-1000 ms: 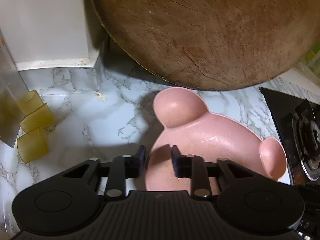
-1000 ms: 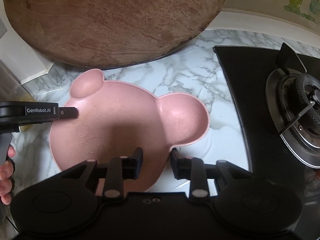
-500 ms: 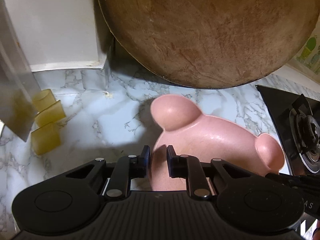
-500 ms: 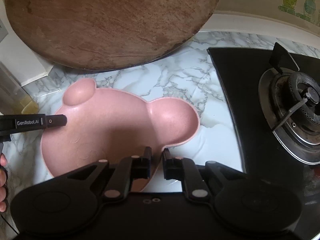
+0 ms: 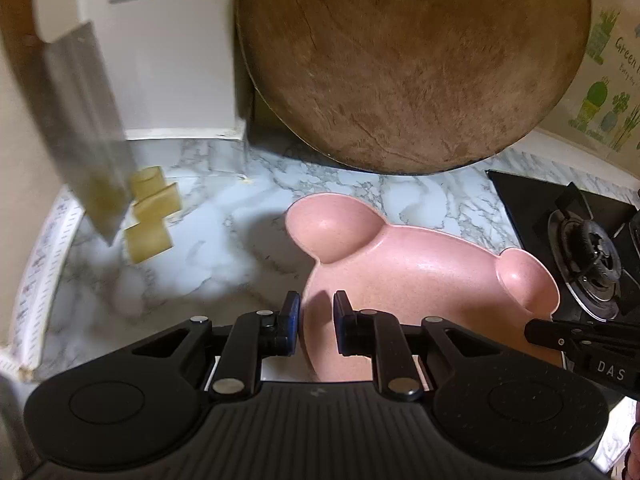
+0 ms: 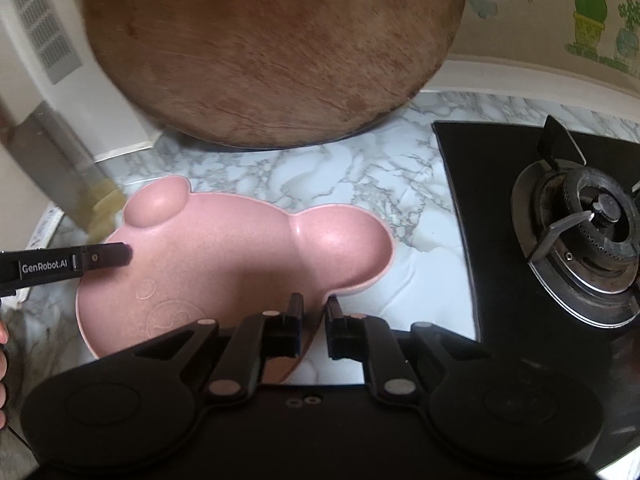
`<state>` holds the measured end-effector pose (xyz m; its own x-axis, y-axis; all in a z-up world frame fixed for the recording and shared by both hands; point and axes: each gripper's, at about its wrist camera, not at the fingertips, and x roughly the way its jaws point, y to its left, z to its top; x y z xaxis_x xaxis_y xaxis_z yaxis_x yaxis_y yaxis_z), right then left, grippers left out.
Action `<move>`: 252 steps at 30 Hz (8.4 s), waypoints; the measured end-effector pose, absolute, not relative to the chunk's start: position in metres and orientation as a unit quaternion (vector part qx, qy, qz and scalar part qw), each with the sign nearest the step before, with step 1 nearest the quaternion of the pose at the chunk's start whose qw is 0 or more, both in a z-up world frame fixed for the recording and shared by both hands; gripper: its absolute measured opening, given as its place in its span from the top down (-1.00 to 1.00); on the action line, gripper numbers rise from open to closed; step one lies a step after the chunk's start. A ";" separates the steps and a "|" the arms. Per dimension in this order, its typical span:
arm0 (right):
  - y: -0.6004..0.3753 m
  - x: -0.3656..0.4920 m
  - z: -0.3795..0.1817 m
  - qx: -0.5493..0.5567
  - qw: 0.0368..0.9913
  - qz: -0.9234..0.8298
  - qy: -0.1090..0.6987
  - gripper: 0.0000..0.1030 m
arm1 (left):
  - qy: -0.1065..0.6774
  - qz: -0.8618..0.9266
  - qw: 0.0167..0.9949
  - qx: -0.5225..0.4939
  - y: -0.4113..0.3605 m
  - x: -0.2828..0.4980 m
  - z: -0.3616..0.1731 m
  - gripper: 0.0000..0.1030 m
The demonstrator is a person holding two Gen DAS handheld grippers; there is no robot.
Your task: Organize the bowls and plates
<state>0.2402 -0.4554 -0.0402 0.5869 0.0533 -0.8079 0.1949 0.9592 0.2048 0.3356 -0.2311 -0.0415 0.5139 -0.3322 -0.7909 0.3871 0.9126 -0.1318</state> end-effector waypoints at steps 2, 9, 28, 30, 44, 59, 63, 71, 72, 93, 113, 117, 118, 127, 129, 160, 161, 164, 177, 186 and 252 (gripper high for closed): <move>-0.453 0.233 -0.035 0.137 0.882 -0.033 0.450 0.77 | 0.439 -0.202 0.875 0.031 -0.225 0.324 -0.033 0.67; -0.439 0.207 -0.016 0.128 0.889 -0.002 0.439 0.77 | 0.423 -0.181 0.888 0.027 -0.203 0.282 -0.013 0.67; -0.410 0.153 -0.015 0.071 0.896 0.057 0.436 0.80 | 0.439 -0.135 0.888 -0.001 -0.168 0.184 -0.030 0.67; -0.410 0.150 -0.018 0.070 0.895 0.060 0.437 0.80 | 0.442 -0.135 0.887 -0.003 -0.166 0.179 -0.034 0.67; -0.406 0.141 -0.046 0.068 0.887 0.070 0.452 0.80 | 0.443 -0.127 0.887 0.015 -0.168 0.159 -0.053 0.67; -0.398 0.141 -0.055 0.029 0.893 0.076 0.443 0.79 | 0.457 -0.127 0.880 0.021 -0.168 0.152 -0.065 0.67; -0.397 0.144 -0.058 0.026 0.891 0.075 0.447 0.78 | 0.461 -0.129 0.878 0.022 -0.168 0.153 -0.067 0.67; -0.396 0.147 -0.063 0.023 0.891 0.075 0.448 0.78 | 0.460 -0.127 0.878 0.029 -0.170 0.155 -0.071 0.67; -0.395 0.147 -0.063 0.020 0.891 0.074 0.448 0.77 | 0.460 -0.127 0.878 0.031 -0.170 0.154 -0.072 0.67; -0.386 0.140 -0.056 -0.006 0.892 0.058 0.448 0.32 | 0.467 -0.136 0.874 0.019 -0.161 0.154 -0.077 0.66; -0.354 0.111 -0.025 -0.002 0.903 0.096 0.419 -0.15 | 0.412 -0.136 0.901 -0.003 -0.138 0.131 -0.044 -0.27; -0.343 0.107 -0.017 0.004 0.906 0.110 0.409 -0.27 | 0.398 -0.132 0.908 -0.006 -0.128 0.122 -0.035 -0.28; -0.340 0.106 -0.015 0.005 0.906 0.114 0.407 -0.28 | 0.393 -0.129 0.910 -0.007 -0.125 0.120 -0.033 -0.28; -0.300 0.101 0.002 -0.014 0.911 0.158 0.381 -0.78 | 0.359 -0.098 0.928 -0.024 -0.088 0.099 -0.020 -0.50; -0.289 0.101 0.005 -0.021 0.912 0.169 0.373 -0.95 | 0.353 -0.086 0.931 -0.028 -0.078 0.096 -0.018 -0.50; -0.131 0.218 -0.011 -0.027 0.879 0.225 0.420 -0.99 | 0.437 0.090 0.887 -0.116 0.143 0.218 -0.001 -0.51; -0.128 0.224 -0.013 -0.024 0.879 0.221 0.423 -0.98 | 0.443 0.093 0.883 -0.121 0.148 0.225 -0.002 -0.51; -0.120 0.238 -0.018 -0.013 0.875 0.214 0.434 -0.94 | 0.461 0.101 0.871 -0.137 0.160 0.246 -0.011 -0.51; -0.087 0.274 -0.041 -0.023 0.860 0.205 0.467 -0.61 | 0.482 0.106 0.861 -0.120 0.162 0.284 -0.033 -0.48; -0.078 0.283 -0.051 -0.019 0.847 0.216 0.485 -0.34 | 0.508 0.090 0.851 -0.096 0.158 0.295 -0.045 -0.04; -0.132 0.186 0.008 -0.030 0.826 0.290 0.483 0.78 | 0.495 0.085 0.858 -0.108 0.105 0.112 0.000 0.69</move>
<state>0.1860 -0.1320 0.0080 0.3656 0.4505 -0.8145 -0.5089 0.8294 0.2303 0.1123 0.1050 -0.0004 0.4948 0.0379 -0.8682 -0.2524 0.9622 -0.1019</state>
